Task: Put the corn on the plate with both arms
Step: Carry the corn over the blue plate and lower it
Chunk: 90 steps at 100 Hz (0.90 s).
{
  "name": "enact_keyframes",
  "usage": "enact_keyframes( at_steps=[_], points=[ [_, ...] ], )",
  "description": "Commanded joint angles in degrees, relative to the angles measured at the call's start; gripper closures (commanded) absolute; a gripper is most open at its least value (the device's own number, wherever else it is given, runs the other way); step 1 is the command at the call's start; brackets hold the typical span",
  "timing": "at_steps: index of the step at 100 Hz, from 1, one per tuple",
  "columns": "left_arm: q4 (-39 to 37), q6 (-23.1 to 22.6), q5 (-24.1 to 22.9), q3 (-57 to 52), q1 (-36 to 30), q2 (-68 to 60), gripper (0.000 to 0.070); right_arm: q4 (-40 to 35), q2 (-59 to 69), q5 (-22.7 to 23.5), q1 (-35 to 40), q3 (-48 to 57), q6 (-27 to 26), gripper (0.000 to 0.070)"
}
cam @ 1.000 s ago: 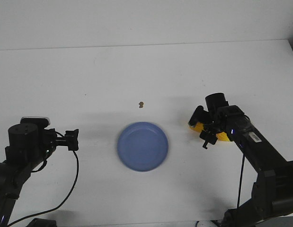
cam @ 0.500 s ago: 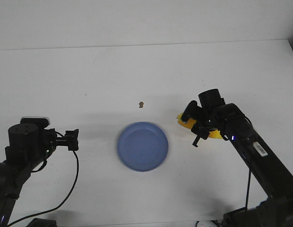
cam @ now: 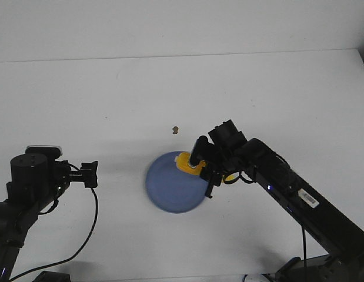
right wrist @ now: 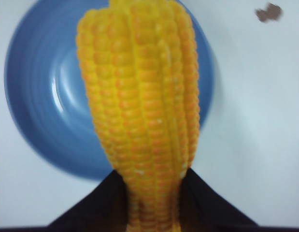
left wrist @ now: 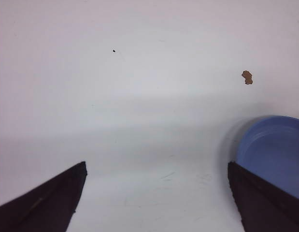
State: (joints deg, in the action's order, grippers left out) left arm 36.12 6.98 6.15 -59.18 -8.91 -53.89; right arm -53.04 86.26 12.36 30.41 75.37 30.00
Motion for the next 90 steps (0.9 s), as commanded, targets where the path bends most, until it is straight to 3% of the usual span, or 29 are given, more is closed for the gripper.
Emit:
enact_keyframes(
  at_steps=[1,37,42,56,72,86,90],
  points=[
    [-0.20,0.17,0.11,-0.48,-0.22,-0.46,0.0115,1.92,2.49,1.27,0.87,0.74,-2.03,0.0632],
    [-0.20,0.15,0.11,-0.48,-0.22,-0.46,0.0115,7.19,11.63,2.62,4.59,0.74,-6.03,0.0604],
    [-0.20,0.15,0.11,-0.48,-0.22,-0.46,0.0115,7.21,12.26,2.62,4.94,0.76,-6.69,0.0546],
    [-0.22,0.15,0.11,-0.48,-0.22,-0.46,0.0115,7.72,12.44,2.62,5.68,0.76,-7.61,0.0273],
    [-0.24,0.15,0.09,-0.48,-0.22,-0.46,0.0115,8.02,12.44,2.62,5.90,0.85,-7.74,0.0171],
    [-0.24,0.15,0.09,-0.48,-0.22,-0.46,0.0115,7.89,12.44,2.60,6.01,1.05,-7.72,0.0008],
    [-0.24,0.15,0.09,-0.48,-0.22,-0.46,0.0115,7.78,12.44,2.56,6.01,1.27,-7.72,0.0000]
  ],
)
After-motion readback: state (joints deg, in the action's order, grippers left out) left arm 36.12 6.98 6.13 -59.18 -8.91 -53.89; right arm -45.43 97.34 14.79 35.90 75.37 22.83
